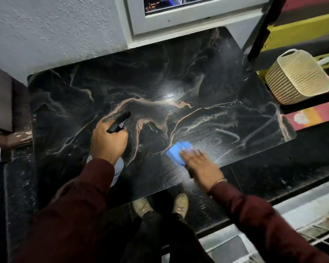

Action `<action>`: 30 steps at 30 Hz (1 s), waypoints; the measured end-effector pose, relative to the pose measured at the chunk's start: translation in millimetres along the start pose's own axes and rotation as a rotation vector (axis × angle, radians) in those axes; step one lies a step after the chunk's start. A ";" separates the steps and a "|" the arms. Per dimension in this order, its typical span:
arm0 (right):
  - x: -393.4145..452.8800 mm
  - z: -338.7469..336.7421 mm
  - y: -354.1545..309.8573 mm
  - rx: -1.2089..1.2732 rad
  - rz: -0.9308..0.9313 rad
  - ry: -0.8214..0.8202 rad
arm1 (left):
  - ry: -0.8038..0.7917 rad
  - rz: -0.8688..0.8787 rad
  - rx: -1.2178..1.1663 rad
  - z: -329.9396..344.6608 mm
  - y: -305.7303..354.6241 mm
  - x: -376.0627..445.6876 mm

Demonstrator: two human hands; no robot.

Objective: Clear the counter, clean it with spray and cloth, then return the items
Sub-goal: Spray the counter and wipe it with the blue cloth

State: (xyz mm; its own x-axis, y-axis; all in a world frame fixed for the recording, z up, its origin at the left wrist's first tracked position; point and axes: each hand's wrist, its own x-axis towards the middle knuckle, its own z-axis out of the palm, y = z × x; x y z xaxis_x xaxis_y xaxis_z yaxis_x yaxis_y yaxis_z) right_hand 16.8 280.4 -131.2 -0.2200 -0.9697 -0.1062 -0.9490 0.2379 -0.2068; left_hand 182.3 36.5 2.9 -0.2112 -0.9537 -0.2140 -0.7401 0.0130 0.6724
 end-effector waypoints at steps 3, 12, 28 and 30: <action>-9.0 -23.1 76.0 0.063 0.515 0.137 | 0.005 -0.004 0.011 1.0 5.1 -8.9; 11.8 23.6 -108.8 0.111 -0.055 -0.003 | -0.078 0.086 0.047 32.2 36.0 -32.9; 4.6 12.1 -19.8 0.151 0.220 0.128 | -0.135 0.202 0.032 82.2 81.8 -54.9; 25.8 14.9 -51.9 0.138 -0.064 0.005 | -0.112 0.211 0.042 81.2 83.8 -49.4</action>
State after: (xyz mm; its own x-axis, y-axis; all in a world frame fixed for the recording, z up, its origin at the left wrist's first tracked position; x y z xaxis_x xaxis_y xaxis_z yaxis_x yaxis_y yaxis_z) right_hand 63.8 243.8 -137.7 -0.1620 -0.9833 -0.0835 -0.9210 0.1810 -0.3450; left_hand 78.9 109.1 12.3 -0.4317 -0.8892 -0.1511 -0.6977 0.2230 0.6808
